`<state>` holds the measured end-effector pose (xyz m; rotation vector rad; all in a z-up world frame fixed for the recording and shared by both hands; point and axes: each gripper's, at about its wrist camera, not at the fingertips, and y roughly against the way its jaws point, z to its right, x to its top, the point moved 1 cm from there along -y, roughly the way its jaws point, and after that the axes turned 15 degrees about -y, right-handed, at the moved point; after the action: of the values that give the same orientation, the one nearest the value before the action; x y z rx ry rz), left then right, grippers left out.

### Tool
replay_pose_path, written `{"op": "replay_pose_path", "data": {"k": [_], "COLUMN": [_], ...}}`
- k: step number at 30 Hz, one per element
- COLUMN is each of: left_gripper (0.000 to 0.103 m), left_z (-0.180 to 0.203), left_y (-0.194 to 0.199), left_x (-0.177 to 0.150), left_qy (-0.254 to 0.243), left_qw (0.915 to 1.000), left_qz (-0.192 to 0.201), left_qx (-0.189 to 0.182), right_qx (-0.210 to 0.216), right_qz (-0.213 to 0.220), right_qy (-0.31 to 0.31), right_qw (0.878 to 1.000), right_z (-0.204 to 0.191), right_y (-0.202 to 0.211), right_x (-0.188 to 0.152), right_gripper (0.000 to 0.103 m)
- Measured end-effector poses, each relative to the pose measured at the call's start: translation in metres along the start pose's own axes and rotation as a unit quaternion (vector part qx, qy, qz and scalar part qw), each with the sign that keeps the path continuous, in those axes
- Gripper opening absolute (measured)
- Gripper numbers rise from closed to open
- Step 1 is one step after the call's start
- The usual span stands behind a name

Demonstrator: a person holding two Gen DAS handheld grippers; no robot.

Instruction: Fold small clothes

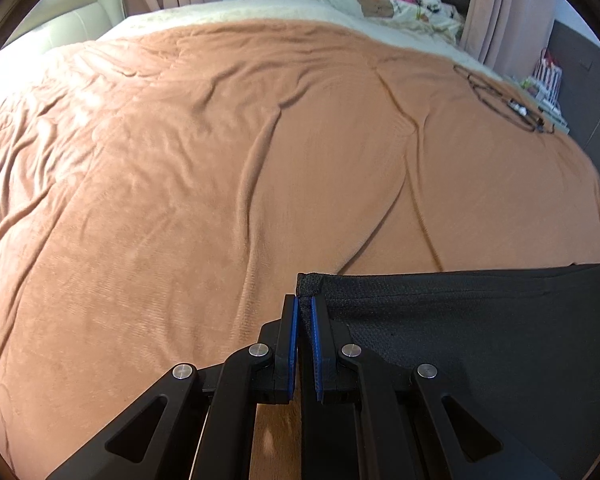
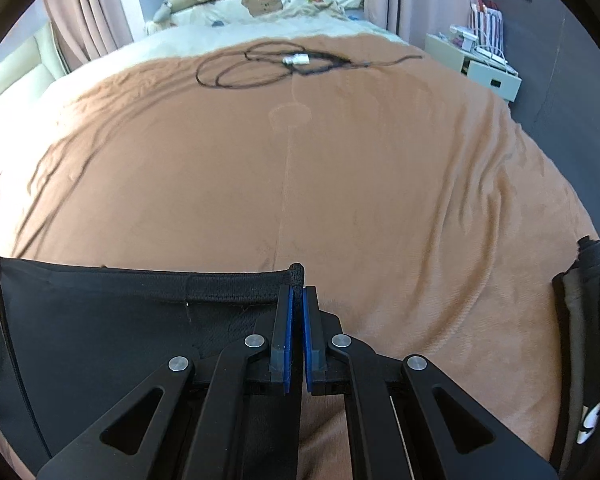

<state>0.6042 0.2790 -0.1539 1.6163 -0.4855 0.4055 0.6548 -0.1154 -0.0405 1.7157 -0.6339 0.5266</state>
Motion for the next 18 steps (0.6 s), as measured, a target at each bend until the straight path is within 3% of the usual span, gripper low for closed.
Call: {"op": "replay_pose_path", "data": {"k": [3, 7, 9, 11, 18], "left_gripper": [0.007, 0.016, 0.021, 0.022, 0.022], "left_z": [0.000, -0.002, -0.004, -0.006, -0.015], "left_y": [-0.011, -0.013, -0.009, -0.002, 0.028], "left_x": [-0.005, -0.007, -0.009, -0.013, -0.038], "left_qy": [0.005, 0.016, 0.019, 0.022, 0.029], "left_qw": [0.9998, 0.9995, 0.9993, 0.9991, 0.9988], "left_qz": [-0.018, -0.028, -0.032, -0.035, -0.037], "left_qx": [0.002, 0.001, 0.000, -0.001, -0.016], "right_qx": [-0.005, 0.007, 0.008, 0.015, 0.030], "right_qz": [-0.015, -0.044, -0.052, -0.049, -0.038], "right_qy": [0.001, -0.022, -0.029, -0.031, -0.026], "right_qw": [1.000, 0.999, 0.998, 0.998, 0.998], "right_z": [-0.005, -0.003, 0.002, 0.005, 0.015], "right_y": [-0.016, -0.027, -0.026, -0.020, 0.013], "right_x": [-0.001, -0.001, 0.000, 0.001, -0.005], "right_gripper": [0.001, 0.006, 0.022, 0.060, 0.063]}}
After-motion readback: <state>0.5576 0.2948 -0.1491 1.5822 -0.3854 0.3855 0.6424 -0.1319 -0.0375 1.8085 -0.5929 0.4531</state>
